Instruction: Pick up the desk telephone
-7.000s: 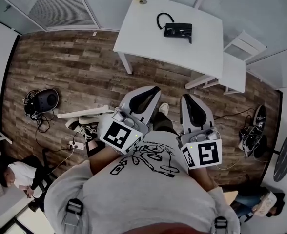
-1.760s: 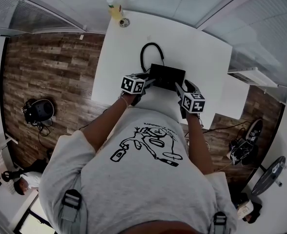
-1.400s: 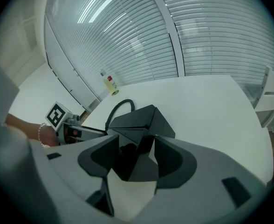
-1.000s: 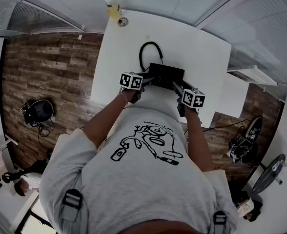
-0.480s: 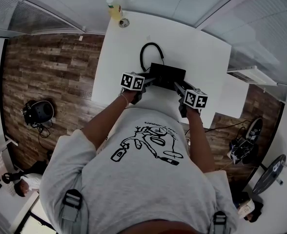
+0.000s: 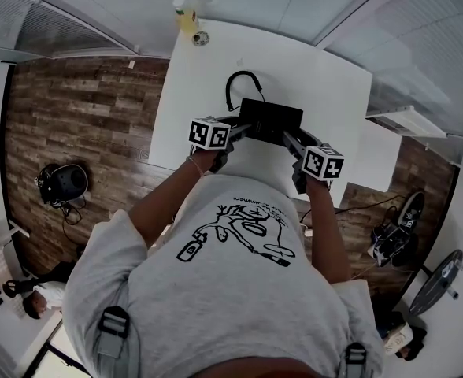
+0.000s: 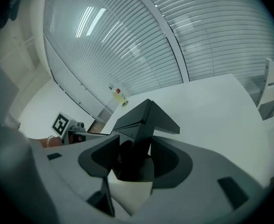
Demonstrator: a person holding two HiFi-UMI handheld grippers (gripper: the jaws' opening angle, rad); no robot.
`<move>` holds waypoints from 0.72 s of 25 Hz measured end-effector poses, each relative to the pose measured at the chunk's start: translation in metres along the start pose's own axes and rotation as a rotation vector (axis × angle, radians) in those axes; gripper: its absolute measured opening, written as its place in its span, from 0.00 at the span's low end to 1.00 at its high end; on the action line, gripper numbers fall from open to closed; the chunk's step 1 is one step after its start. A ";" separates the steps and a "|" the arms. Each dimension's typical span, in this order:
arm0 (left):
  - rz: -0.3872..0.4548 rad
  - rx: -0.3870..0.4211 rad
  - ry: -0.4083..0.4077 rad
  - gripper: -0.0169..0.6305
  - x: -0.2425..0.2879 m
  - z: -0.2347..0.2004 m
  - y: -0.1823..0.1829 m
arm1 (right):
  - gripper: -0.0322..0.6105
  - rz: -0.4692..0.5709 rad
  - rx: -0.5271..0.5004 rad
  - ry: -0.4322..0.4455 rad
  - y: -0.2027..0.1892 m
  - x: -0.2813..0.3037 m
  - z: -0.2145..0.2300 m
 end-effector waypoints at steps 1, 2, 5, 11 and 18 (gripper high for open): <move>0.008 0.000 0.004 0.35 -0.005 0.003 0.002 | 0.36 0.005 -0.007 0.004 0.004 -0.004 -0.004; 0.018 0.002 0.005 0.35 -0.011 0.008 0.005 | 0.36 0.012 -0.014 0.008 0.008 -0.008 -0.009; 0.040 0.009 0.009 0.35 -0.027 0.022 0.014 | 0.36 0.029 -0.035 0.016 0.020 -0.021 -0.024; 0.060 0.040 0.045 0.35 -0.057 0.044 0.036 | 0.36 0.045 -0.025 0.042 0.041 -0.036 -0.044; 0.092 0.084 0.046 0.35 -0.088 0.073 0.049 | 0.36 0.056 -0.030 0.053 0.056 -0.062 -0.071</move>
Point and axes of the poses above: the fingertips, and each gripper's own axes: x forward along the fingers, z to its right, y out of its top, the point moved 9 cm from there along -x, backward along the fingers, and after that the axes turned 4 degrees about y, right-handed, at the moved point
